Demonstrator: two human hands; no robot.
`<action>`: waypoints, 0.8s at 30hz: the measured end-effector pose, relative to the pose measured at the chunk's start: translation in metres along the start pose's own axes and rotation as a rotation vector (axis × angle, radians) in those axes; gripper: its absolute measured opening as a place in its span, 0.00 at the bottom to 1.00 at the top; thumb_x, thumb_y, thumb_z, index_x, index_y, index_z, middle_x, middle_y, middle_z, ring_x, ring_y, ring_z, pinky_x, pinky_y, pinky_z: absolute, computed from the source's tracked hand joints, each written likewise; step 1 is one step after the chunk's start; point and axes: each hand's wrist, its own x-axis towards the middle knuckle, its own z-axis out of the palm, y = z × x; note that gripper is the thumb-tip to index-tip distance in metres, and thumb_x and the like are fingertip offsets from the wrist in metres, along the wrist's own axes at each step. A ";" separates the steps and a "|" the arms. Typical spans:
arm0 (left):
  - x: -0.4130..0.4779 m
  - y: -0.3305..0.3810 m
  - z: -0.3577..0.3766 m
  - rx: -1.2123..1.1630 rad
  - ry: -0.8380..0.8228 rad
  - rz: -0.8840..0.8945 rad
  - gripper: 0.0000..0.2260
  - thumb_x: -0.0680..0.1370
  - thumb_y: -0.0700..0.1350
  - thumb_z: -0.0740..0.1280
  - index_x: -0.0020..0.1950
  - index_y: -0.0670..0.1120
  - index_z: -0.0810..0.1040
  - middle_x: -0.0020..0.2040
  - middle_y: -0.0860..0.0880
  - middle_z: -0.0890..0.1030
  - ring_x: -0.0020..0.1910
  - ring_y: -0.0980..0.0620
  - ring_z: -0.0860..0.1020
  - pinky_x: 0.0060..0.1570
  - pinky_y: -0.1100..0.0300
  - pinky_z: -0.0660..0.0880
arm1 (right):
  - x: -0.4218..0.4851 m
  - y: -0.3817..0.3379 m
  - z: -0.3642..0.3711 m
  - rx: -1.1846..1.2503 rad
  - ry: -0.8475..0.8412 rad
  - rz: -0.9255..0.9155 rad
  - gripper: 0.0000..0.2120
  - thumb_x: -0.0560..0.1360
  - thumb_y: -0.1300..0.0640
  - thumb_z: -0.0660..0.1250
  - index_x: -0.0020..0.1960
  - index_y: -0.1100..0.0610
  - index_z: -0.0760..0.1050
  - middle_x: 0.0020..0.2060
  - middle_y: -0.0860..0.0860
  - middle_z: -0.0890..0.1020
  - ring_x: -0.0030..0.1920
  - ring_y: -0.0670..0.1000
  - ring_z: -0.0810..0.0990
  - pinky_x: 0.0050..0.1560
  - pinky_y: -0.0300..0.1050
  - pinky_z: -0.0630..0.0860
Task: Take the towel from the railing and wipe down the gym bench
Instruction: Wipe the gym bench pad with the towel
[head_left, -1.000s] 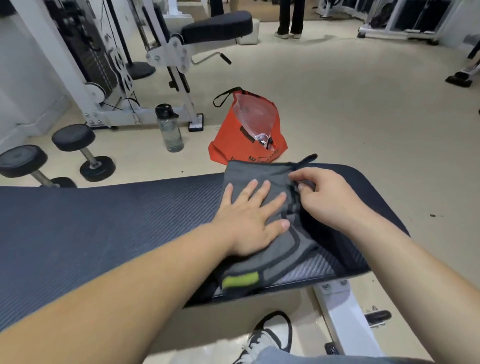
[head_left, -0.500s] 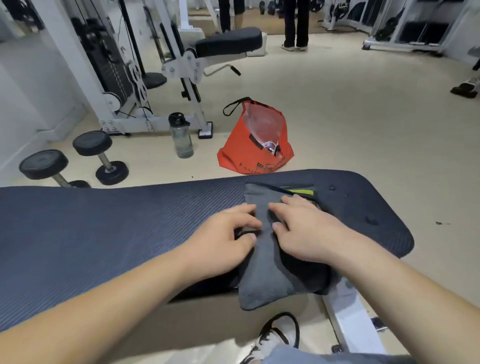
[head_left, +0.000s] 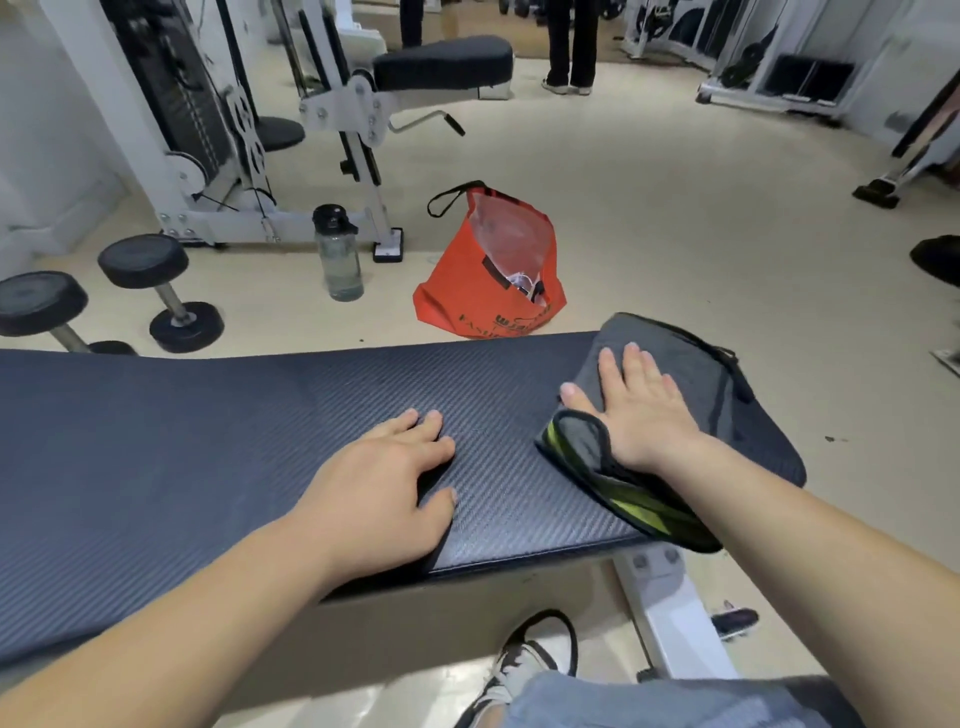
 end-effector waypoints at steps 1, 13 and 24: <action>0.001 0.000 -0.001 0.006 -0.012 0.002 0.26 0.80 0.56 0.65 0.79 0.56 0.69 0.83 0.56 0.60 0.83 0.56 0.55 0.79 0.60 0.55 | -0.004 -0.002 0.002 -0.024 -0.010 0.013 0.43 0.80 0.28 0.40 0.85 0.54 0.36 0.84 0.58 0.36 0.84 0.57 0.35 0.83 0.58 0.39; 0.008 0.020 0.003 0.101 0.047 -0.062 0.21 0.75 0.58 0.58 0.58 0.52 0.84 0.74 0.55 0.77 0.76 0.48 0.69 0.66 0.51 0.76 | -0.010 0.038 -0.002 0.058 0.034 -0.002 0.44 0.78 0.24 0.44 0.86 0.47 0.42 0.85 0.53 0.38 0.84 0.52 0.36 0.83 0.55 0.38; 0.013 0.017 0.008 0.142 0.057 -0.044 0.22 0.72 0.59 0.57 0.50 0.50 0.86 0.63 0.51 0.86 0.67 0.42 0.79 0.57 0.47 0.82 | -0.063 0.002 0.021 -0.028 -0.137 0.081 0.43 0.80 0.29 0.38 0.83 0.53 0.30 0.82 0.58 0.29 0.82 0.60 0.28 0.81 0.62 0.33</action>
